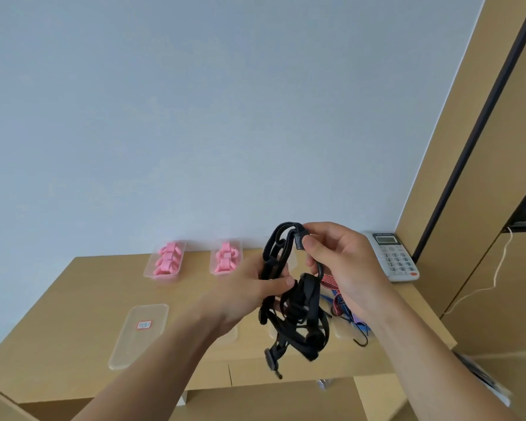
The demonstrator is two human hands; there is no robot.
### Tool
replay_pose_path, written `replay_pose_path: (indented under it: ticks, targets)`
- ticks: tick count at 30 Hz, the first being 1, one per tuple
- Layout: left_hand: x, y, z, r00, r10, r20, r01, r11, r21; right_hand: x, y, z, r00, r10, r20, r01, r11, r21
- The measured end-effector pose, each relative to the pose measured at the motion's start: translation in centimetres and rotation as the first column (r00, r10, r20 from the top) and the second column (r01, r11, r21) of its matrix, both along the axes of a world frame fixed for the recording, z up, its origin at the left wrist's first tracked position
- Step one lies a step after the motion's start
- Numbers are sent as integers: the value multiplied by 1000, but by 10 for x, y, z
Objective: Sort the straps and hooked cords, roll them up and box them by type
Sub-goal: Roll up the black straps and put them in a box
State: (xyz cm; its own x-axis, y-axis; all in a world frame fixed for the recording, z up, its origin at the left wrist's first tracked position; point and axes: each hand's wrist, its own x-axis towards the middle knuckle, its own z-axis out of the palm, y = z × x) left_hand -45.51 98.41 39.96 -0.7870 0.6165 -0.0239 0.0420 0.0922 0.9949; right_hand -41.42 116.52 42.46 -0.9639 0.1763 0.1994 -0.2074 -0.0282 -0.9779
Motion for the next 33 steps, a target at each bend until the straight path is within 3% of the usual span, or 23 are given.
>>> replay_pose_path:
  ticks: [4, 10, 14, 16, 24, 29, 33]
  targets:
    - [-3, 2, 0, 995, 76, -66, -78, 997, -17, 2, 7, 0, 999, -30, -12, 32, 994, 107]
    - [-6, 4, 0, 969, 244, 41, -245, 969, 43, 2, 17, 2, 998, -60, -15, 62, 941, 332]
    - [-3, 1, 9, 979, 199, -40, -200, 979, -27, 5, 16, 14, 998, -33, -50, 50, 917, 396]
    - [-4, 0, 13, 989, 138, -50, -138, 990, 13, 6, 12, 19, 999, 14, -53, 8, 917, 399]
    - [1, 4, 10, 990, 143, 10, -143, 982, 126, 2, 3, 26, 996, -67, -61, 68, 998, 1]
    - [0, 4, 11, 972, 229, 58, -236, 949, 210, 6, 4, 23, 992, 116, -57, -125, 976, -176]
    - [0, 4, 12, 950, 309, 31, -310, 933, 181, 9, 2, 21, 973, 227, -41, -230, 961, -152]
